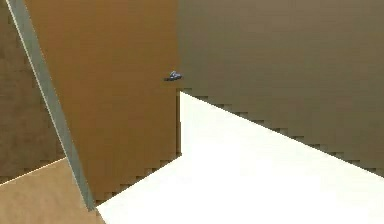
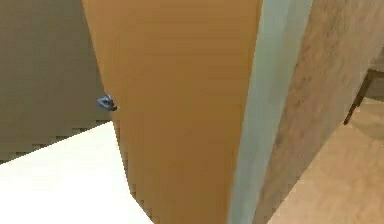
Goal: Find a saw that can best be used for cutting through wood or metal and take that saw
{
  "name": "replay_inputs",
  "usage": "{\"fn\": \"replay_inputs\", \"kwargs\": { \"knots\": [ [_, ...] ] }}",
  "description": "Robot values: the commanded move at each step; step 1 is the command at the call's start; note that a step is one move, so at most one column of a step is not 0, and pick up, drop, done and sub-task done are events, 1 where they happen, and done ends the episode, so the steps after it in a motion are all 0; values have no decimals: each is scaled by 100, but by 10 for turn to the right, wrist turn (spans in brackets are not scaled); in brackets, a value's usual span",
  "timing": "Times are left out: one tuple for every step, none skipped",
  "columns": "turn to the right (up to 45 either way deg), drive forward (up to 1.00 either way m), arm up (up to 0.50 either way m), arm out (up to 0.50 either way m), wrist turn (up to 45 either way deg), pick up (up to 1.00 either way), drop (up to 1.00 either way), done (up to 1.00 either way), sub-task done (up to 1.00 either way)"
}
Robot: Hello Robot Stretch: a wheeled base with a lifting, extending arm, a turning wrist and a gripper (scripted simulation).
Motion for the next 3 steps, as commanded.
{"fn": "replay_inputs", "kwargs": {
  "knots": [
    [180,0,0,0,0,0,0,0,0],
    [0,100,0,0,0,0,0,0,0],
    [30,0,0,0,0,0,0,0,0]
  ]
}}
